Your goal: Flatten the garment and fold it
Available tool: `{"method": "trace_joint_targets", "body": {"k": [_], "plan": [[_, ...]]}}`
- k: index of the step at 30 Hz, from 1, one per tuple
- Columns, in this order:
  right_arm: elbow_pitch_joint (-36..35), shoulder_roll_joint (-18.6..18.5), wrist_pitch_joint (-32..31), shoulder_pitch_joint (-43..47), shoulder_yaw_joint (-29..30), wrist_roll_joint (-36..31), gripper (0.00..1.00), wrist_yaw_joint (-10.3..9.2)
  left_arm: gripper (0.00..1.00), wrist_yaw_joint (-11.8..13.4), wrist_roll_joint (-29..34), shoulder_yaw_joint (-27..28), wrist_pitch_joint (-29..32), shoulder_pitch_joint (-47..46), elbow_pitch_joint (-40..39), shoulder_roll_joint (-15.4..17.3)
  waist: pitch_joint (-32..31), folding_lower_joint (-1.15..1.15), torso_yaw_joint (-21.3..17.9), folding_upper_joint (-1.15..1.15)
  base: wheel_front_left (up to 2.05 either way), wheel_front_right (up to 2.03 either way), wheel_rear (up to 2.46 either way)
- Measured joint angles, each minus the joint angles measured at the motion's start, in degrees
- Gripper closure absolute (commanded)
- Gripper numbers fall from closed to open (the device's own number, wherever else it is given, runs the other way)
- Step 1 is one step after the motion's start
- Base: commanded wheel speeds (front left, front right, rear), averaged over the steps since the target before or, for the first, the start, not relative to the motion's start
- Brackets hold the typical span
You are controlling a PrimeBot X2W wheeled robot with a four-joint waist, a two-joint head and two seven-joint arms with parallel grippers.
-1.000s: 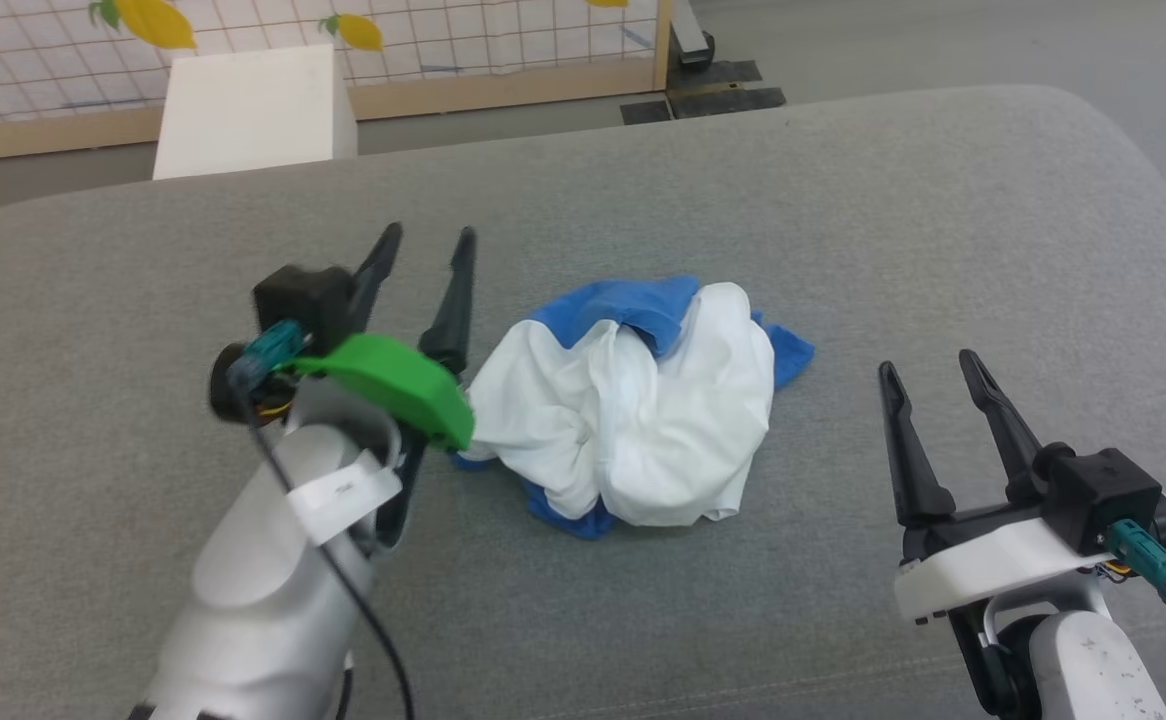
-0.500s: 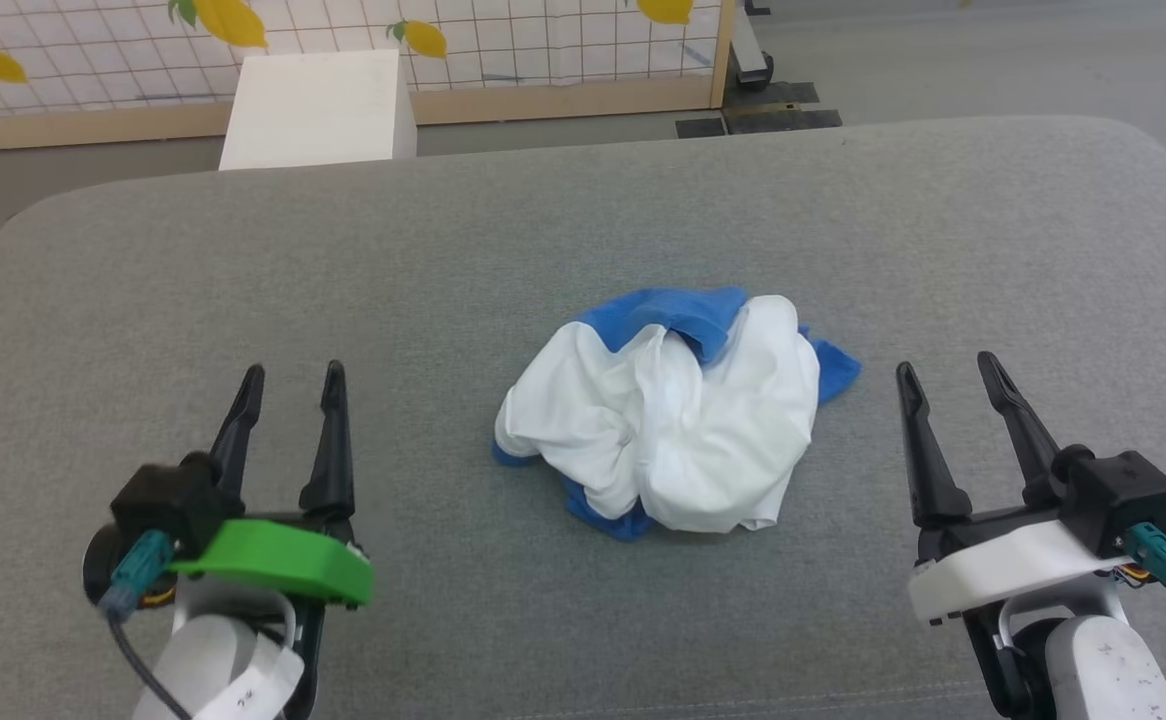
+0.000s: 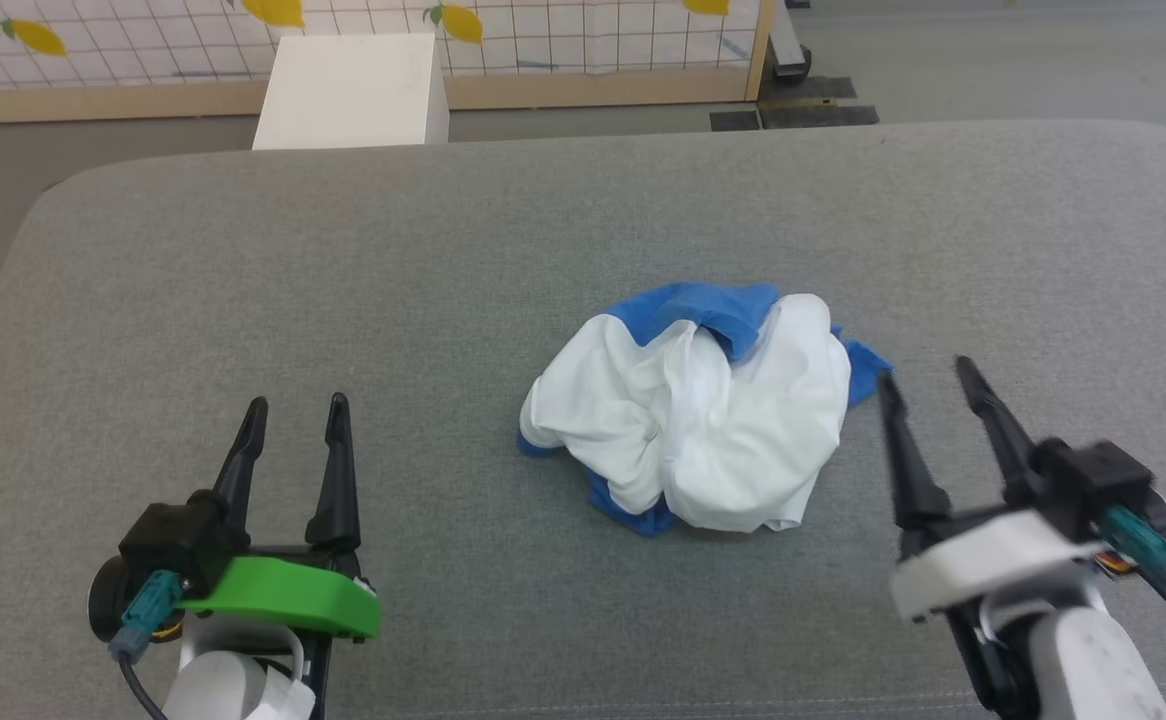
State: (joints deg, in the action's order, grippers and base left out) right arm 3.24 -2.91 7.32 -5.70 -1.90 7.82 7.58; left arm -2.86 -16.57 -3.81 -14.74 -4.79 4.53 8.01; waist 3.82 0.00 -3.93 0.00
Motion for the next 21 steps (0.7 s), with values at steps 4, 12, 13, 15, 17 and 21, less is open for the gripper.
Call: {"method": "trace_joint_targets", "body": {"k": [4,12,13,15,17,21], "plan": [[3.4,0.0,-5.3,-5.7,-5.3,1.2,0.00,0.00,0.00,-0.7,0.7,0.3,0.0,-0.2,0.1,-0.9,0.9,0.00,0.4,0.00,0.00,0.00,0.00],[16.8,0.1,-19.7,-18.4,-11.7,6.2,0.00,0.00,0.00,-2.1,1.4,0.6,0.0,-2.0,0.3,-2.5,3.1,0.00,2.5,0.00,0.00,0.00,0.00],[18.5,0.1,-21.2,-19.6,-11.7,6.6,0.00,0.00,0.00,-2.2,1.5,0.6,0.0,-2.2,0.3,-2.7,3.3,0.00,2.8,0.00,0.00,0.00,0.00],[22.4,0.0,-25.1,-22.4,-12.0,7.0,0.00,0.00,0.00,-2.4,1.5,0.5,0.0,-2.7,0.4,-3.0,4.0,0.00,3.6,0.00,0.00,0.00,0.00],[24.9,0.0,-27.2,-24.9,-12.7,7.5,0.00,0.00,0.00,-2.6,1.5,0.5,0.0,-3.1,0.6,-3.2,4.6,0.00,4.3,0.00,0.00,0.00,0.00],[29.4,0.1,-31.1,-29.5,-14.2,7.4,0.44,0.00,0.00,-2.9,1.5,0.6,0.0,-3.8,1.1,-3.7,5.8,0.01,5.6,0.00,0.00,0.00,0.00]]}}
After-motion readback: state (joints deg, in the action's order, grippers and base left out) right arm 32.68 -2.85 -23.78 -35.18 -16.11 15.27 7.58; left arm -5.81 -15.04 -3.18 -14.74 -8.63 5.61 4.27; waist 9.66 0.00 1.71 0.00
